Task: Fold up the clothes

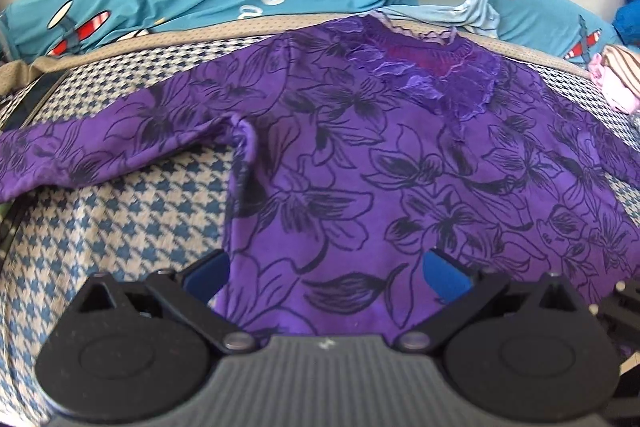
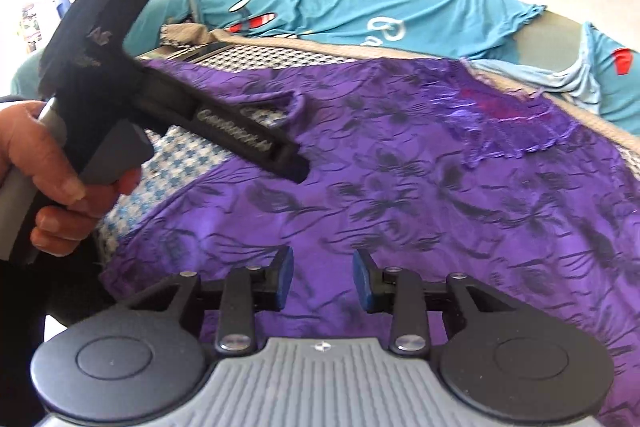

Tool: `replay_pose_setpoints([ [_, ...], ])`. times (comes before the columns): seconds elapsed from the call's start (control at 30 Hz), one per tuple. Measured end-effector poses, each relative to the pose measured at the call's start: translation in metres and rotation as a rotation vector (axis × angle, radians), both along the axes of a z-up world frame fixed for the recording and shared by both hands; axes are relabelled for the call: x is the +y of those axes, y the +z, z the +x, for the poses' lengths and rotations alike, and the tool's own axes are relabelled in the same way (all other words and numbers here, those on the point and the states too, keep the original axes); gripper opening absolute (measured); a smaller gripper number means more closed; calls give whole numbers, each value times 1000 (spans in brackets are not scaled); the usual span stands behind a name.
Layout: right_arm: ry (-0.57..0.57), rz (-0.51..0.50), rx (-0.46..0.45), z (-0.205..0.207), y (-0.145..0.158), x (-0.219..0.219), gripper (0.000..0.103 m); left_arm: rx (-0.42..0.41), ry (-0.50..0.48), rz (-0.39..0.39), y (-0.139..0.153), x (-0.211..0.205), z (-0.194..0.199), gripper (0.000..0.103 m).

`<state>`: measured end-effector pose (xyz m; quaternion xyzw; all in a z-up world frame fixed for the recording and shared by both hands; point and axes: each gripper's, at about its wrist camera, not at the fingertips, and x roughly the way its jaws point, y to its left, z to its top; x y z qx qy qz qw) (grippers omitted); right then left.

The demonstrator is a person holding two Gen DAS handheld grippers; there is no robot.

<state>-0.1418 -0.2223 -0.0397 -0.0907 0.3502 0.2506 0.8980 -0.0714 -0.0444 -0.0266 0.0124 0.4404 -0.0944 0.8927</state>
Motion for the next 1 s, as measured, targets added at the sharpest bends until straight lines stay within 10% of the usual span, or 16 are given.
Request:
replay_pose_setpoints([
  [1.0,-777,152,94,128,-18,-219,39,43,39,-23,-15,-6,85,103],
])
